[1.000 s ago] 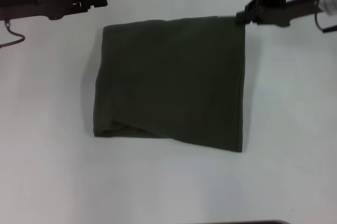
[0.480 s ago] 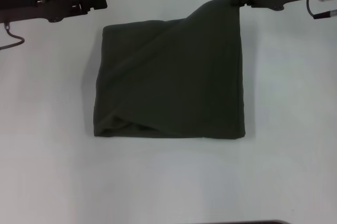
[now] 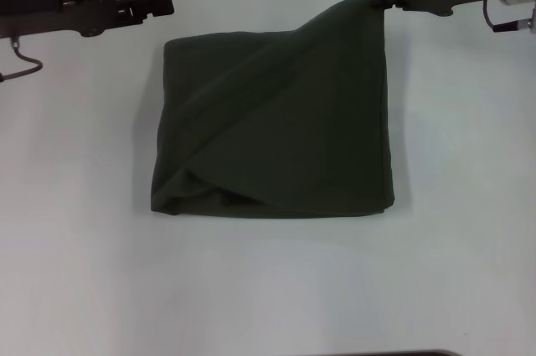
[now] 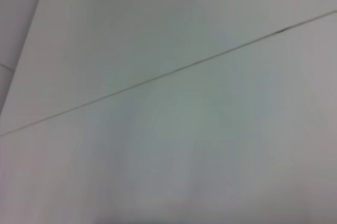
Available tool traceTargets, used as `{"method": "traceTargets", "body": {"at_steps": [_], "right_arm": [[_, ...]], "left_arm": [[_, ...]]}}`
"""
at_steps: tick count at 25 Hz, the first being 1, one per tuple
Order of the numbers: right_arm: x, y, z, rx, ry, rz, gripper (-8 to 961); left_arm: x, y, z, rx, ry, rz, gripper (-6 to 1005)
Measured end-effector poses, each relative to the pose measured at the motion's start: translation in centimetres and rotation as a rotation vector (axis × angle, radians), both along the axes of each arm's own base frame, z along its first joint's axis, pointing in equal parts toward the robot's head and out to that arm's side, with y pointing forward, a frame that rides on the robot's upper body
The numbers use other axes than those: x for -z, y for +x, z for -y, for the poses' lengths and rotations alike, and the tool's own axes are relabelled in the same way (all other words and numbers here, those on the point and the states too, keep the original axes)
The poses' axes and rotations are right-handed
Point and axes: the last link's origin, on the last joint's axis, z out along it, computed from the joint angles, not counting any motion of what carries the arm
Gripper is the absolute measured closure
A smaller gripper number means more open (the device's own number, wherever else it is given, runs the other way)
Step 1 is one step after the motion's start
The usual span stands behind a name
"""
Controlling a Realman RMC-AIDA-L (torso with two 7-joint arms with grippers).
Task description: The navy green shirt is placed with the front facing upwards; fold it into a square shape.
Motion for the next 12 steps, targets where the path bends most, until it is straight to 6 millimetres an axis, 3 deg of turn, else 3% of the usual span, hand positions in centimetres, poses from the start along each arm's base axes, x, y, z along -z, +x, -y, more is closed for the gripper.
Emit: {"method": "traceTargets", "body": {"at_steps": [7,12], "right_arm": [[0.45,0.12,-0.03,-0.004,0.004,0.005,914],[0.67,-0.05,-0.14,-0.017,0.009,0.011,814]], "left_arm": [[0.02,-0.14,0.04,-0.005,0.003,0.0,476],[0.14,-0.28,0.1,-0.009,0.002,0.0,476]]}}
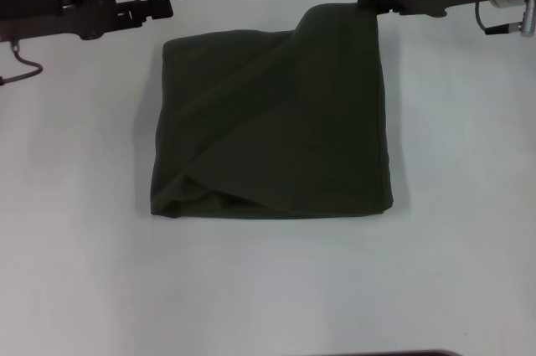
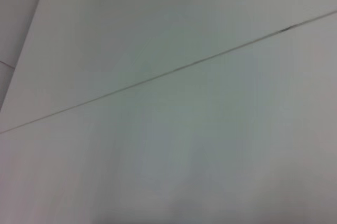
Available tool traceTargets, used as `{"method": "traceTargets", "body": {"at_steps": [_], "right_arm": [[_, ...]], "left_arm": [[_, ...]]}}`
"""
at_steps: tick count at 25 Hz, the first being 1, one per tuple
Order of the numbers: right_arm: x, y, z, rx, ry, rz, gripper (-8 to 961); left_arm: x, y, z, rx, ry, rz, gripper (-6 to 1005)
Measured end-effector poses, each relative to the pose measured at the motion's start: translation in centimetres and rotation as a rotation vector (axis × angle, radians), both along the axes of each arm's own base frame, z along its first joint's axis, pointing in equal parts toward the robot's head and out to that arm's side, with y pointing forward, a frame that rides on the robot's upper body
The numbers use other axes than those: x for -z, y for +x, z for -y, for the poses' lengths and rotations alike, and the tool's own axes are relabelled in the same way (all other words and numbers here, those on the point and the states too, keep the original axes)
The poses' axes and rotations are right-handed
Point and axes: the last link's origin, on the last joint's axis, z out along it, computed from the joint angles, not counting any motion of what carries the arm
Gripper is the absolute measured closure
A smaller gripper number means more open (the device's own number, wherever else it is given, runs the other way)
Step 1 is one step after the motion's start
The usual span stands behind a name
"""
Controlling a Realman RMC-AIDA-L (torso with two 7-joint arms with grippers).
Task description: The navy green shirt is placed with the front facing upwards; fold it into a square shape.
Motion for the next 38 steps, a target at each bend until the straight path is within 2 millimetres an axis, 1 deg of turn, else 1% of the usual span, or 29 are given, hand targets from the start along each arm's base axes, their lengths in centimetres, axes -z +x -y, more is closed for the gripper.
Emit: {"method": "traceTargets", "body": {"at_steps": [3,5,6,8,11,14,17,18,19,22,23,25,27,28,32,35,38], "right_arm": [[-0.2,0.1,-0.2,-0.01,0.017,0.01,755],[-1.0,0.4,-0.5,-0.011,0.04,0.021,715],[-1.6,0.6,-0.7,-0.009,0.052,0.027,695],[-2.9,1.0,-1.0,-0.004,0.071,0.038,611],[-5.0,1.5,-1.0,0.003,0.07,0.023,485],[-6.3,1.9,-0.3,0.006,0.062,-0.017,448],[-7.0,2.3,0.8,0.007,0.049,-0.048,454],[-7.4,2.7,1.7,0.005,0.025,-0.069,456],[-7.4,2.7,1.7,0.005,0.025,-0.069,456],[-8.2,3.3,3.5,-0.031,-0.011,-0.102,457],[-8.5,3.4,4.2,-0.076,-0.013,-0.123,457],[-8.4,3.6,5.7,-0.187,0.002,-0.169,458],[-8.1,3.8,6.9,-0.298,0.051,-0.2,458],[-7.6,4.0,7.9,-0.382,0.101,-0.219,458],[-6.4,4.8,10.9,-0.617,0.233,-0.189,458],[-5.5,5.4,12.4,-0.722,0.252,-0.137,457],[-5.2,6.0,13.2,-0.765,0.26,-0.104,457]], "left_arm": [[0.1,-0.1,0.1,-0.003,-0.004,0.004,476],[0.2,-0.1,0.1,-0.005,-0.005,0.005,476],[0.2,-0.1,0.1,-0.005,-0.006,0.006,476],[0.2,-0.1,0.1,-0.003,-0.008,0.007,476],[0.2,0.1,0.1,0.003,-0.012,0.008,476],[0.2,0.1,0.1,0.004,-0.013,0.009,476],[0.2,0.1,0.1,0.01,-0.014,0.005,475],[0.2,0.2,0.0,0.017,-0.016,-0.001,475],[0.2,0.3,0.0,0.026,-0.019,-0.009,475],[0.6,1.0,-0.5,0.08,-0.039,-0.068,475],[0.8,1.3,-0.7,0.1,-0.039,-0.093,475],[1.2,1.8,-1.5,0.131,-0.02,-0.141,475],[1.5,2.0,-2.3,0.129,0.013,-0.172,475],[1.7,2.0,-2.6,0.126,0.027,-0.186,475],[2.8,2.4,-3.6,0.135,0.047,-0.263,475],[3.4,2.4,-4.0,0.137,0.054,-0.304,475],[3.8,2.4,-4.4,0.127,0.069,-0.328,475]]}}
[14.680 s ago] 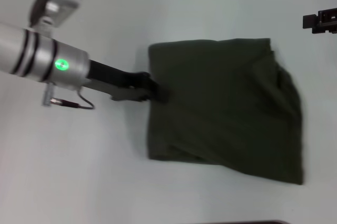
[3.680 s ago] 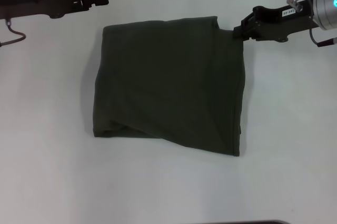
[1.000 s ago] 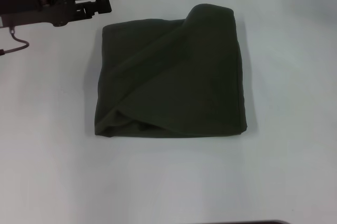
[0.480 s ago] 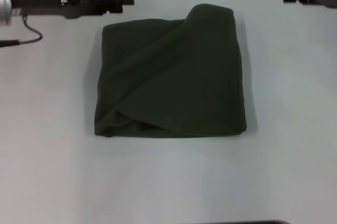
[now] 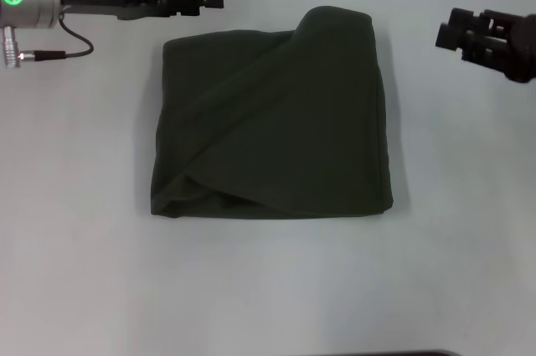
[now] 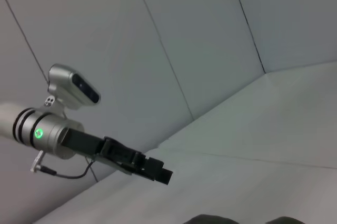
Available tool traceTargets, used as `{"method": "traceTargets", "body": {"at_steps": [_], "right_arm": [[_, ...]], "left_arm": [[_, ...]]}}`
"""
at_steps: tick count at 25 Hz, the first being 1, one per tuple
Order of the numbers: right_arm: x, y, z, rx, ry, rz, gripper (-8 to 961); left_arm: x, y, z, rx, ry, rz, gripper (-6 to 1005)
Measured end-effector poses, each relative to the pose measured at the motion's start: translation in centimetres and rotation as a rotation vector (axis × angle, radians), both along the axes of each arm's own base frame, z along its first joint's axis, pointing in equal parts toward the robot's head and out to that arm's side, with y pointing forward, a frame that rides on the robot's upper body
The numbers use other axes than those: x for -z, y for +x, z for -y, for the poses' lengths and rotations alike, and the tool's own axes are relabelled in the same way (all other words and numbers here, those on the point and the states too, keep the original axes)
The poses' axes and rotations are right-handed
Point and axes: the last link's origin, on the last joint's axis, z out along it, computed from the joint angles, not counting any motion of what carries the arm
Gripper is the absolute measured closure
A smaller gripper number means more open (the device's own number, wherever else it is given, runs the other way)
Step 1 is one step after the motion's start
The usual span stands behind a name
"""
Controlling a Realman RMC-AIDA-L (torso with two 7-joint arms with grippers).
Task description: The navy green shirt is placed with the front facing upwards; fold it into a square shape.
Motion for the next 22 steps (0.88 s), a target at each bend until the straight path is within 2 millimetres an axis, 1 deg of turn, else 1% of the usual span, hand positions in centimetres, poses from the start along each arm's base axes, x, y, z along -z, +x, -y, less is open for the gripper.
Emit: {"method": "traceTargets", "body": {"at_steps": [3,6,8,15,22], "right_arm": [[-0.1,0.4,0.4,-0.007,0.017,0.015,457],[-0.1,0.8,0.7,-0.016,0.031,0.033,457],[-0.3,1.0,0.8,-0.012,0.039,0.038,457],[-0.7,1.5,0.8,0.014,0.069,0.035,458],[-0.5,1.9,1.2,0.026,0.078,0.038,457]], "left_arm": [[0.5,-0.1,-0.6,-0.018,0.02,-0.052,475],[0.9,-0.7,-1.6,-0.097,0.041,-0.138,475],[1.2,-0.9,-1.8,-0.13,0.033,-0.168,474],[1.8,-1.0,-2.3,-0.267,-0.004,-0.208,474],[2.8,-1.5,-3.2,-0.353,0.041,-0.227,474]]}}
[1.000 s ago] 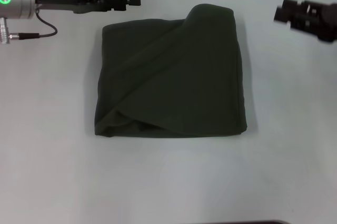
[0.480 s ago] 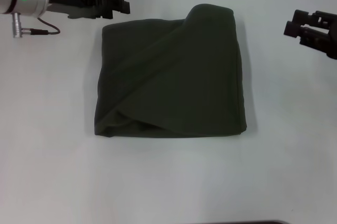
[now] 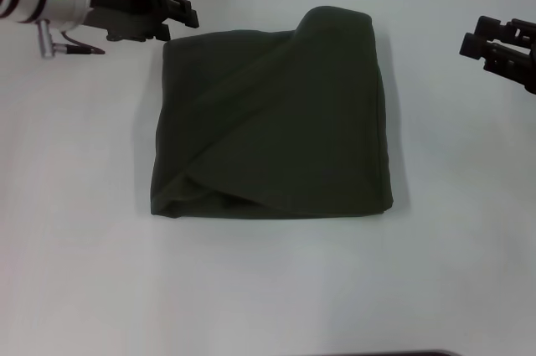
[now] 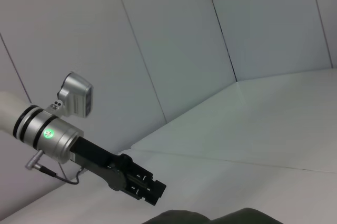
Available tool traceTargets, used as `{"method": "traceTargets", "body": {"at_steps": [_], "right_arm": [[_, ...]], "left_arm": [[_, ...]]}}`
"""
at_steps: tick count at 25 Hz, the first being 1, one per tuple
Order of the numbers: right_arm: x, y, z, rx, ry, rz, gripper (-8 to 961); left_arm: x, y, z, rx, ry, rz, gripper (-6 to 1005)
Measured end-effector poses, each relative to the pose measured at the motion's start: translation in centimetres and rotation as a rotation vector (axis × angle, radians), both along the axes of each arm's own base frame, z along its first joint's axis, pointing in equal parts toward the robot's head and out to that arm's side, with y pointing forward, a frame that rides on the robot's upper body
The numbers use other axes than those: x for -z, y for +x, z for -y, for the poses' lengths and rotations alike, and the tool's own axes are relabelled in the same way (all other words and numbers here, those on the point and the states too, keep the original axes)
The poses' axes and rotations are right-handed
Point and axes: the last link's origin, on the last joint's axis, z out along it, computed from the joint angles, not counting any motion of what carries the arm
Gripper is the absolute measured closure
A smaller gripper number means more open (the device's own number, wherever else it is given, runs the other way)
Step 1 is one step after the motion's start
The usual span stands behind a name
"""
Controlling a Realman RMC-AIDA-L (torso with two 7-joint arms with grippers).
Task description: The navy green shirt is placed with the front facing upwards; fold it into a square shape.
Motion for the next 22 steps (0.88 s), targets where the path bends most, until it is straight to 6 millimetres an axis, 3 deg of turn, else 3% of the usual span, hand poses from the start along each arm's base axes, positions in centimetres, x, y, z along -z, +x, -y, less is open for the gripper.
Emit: {"method": "traceTargets", "body": {"at_steps": [13,22], "right_arm": [[0.1,0.3,0.1,0.011,0.012,-0.006,458],[0.3,0.3,0.2,0.016,0.009,-0.012,458]], "left_arm": [[0.7,-1.4,-0.3,-0.021,0.044,-0.058,474],[1.6,-1.2,0.0,-0.012,0.028,-0.069,473]]}}
